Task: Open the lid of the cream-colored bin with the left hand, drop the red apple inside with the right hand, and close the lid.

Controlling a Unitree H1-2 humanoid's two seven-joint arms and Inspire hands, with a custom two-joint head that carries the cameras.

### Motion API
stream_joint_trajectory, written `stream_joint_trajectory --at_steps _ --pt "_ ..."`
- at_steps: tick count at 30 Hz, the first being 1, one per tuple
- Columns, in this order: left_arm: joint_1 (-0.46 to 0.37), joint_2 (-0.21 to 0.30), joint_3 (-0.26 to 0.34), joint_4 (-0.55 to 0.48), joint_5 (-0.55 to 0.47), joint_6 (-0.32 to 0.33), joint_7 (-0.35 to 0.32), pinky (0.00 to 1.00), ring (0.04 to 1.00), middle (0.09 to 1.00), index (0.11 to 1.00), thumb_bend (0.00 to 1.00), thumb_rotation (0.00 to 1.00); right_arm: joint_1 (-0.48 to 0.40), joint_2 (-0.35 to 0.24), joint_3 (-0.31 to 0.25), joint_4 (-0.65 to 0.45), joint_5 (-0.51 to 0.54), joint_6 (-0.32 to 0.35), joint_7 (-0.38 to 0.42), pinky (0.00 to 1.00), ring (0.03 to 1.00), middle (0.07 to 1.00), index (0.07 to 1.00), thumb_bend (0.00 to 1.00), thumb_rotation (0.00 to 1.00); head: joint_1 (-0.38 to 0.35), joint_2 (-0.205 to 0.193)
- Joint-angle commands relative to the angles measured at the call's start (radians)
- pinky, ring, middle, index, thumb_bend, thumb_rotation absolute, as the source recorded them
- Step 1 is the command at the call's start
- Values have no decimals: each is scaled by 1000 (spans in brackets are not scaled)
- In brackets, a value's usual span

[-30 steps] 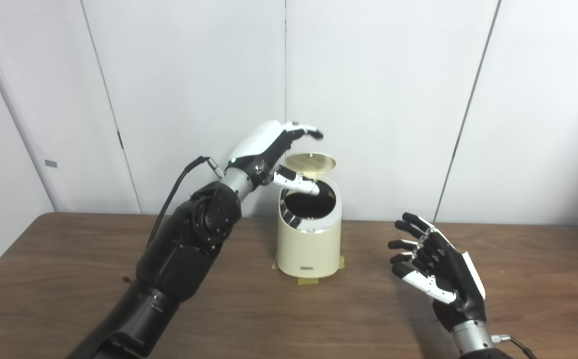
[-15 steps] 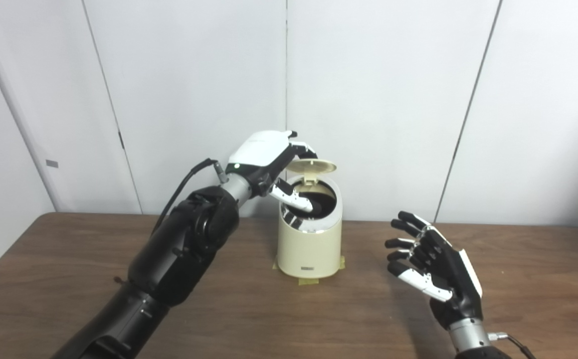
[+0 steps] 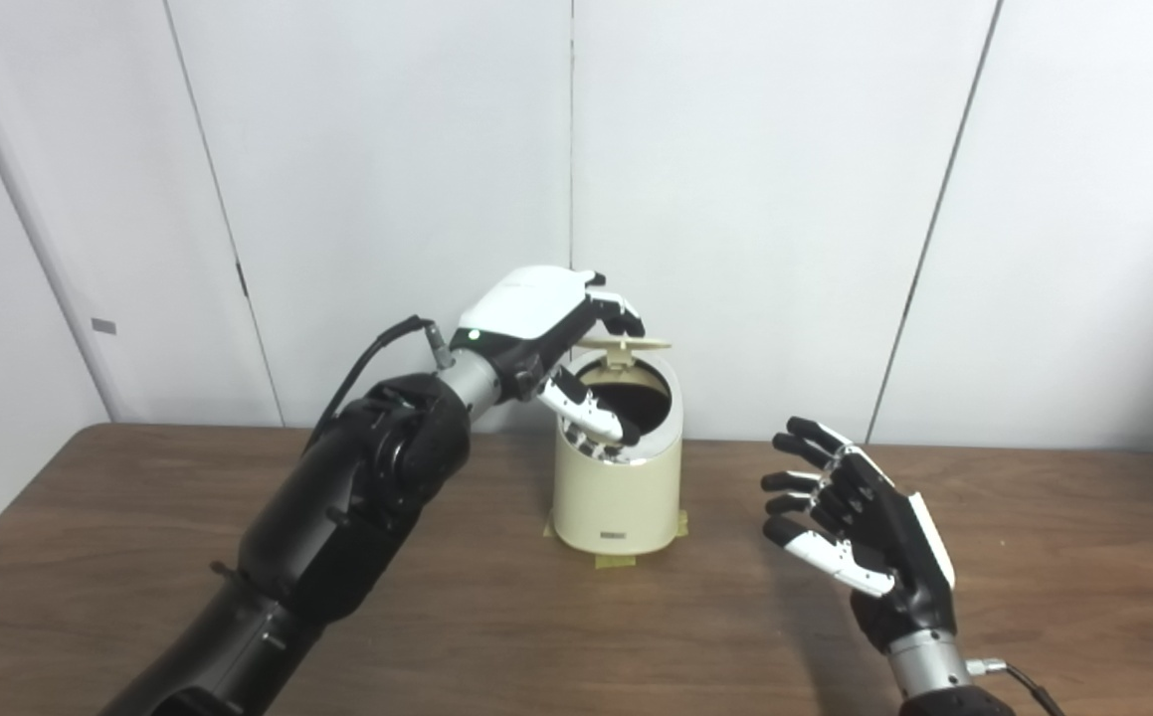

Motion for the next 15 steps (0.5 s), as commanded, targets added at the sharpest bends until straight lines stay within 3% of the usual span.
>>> stream_joint_trajectory --at_steps 1,15 --pt "-26 15 4 -34 26 -8 8 1000 958 775 754 1000 418 -42 -2 0 -26 -3 -22 -3 526 621 768 766 870 289 1 1" --pt "17 32 -6 -66 86 -38 -20 1000 931 760 736 1000 441 -43 -1 7 -43 -10 -12 -3 522 629 773 771 864 302 -4 8"
